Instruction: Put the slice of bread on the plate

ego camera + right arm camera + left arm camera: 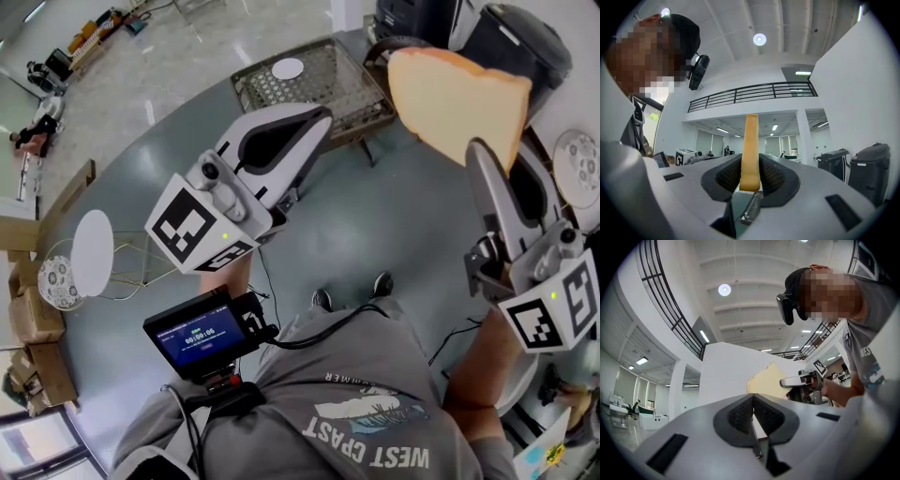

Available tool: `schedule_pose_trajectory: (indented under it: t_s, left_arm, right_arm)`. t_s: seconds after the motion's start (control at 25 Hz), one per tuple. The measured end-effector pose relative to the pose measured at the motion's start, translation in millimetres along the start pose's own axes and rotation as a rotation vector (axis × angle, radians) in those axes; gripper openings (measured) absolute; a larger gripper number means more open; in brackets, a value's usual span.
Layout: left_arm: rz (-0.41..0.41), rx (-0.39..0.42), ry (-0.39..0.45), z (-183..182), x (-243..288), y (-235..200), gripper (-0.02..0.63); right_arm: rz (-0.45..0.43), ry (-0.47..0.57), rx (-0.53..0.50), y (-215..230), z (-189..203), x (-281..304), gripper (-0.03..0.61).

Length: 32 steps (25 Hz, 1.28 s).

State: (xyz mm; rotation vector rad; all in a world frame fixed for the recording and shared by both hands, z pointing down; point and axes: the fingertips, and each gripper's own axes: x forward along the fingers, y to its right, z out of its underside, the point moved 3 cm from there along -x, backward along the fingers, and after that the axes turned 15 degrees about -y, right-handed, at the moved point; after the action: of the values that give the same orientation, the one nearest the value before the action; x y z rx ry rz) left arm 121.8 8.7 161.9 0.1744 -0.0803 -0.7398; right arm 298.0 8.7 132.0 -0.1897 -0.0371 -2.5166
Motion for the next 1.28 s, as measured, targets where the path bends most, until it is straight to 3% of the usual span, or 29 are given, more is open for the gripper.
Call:
schedule_pose_trajectory:
  t_s: [0.16, 0.36, 0.72, 1.04, 1.28]
  left_arm:
    - [-0.046, -0.008, -0.019, 3, 16, -9, 0.008]
    - [-0.098, 0.002, -0.019, 6, 71, -24, 0.008]
    - [-0.135, 0.002, -0.033, 2, 146, -12, 0.008]
    - [-0.172, 0.005, -0.067, 10, 154, -16, 0.008]
    - [-0.168, 0.000, -0.059, 15, 143, -50, 0.008]
  right_arm:
    - [-0.057, -0.004, 0.029, 26, 7, 10, 0.089]
    - [-0.112, 0.001, 0.028, 89, 13, 21, 0.089]
    - [-0.165, 0.003, 0.006, 159, 11, 3, 0.089]
    - [-0.199, 0.010, 0.027, 181, 21, 12, 0.089]
    - [-0.198, 0.000, 0.015, 174, 14, 47, 0.089]
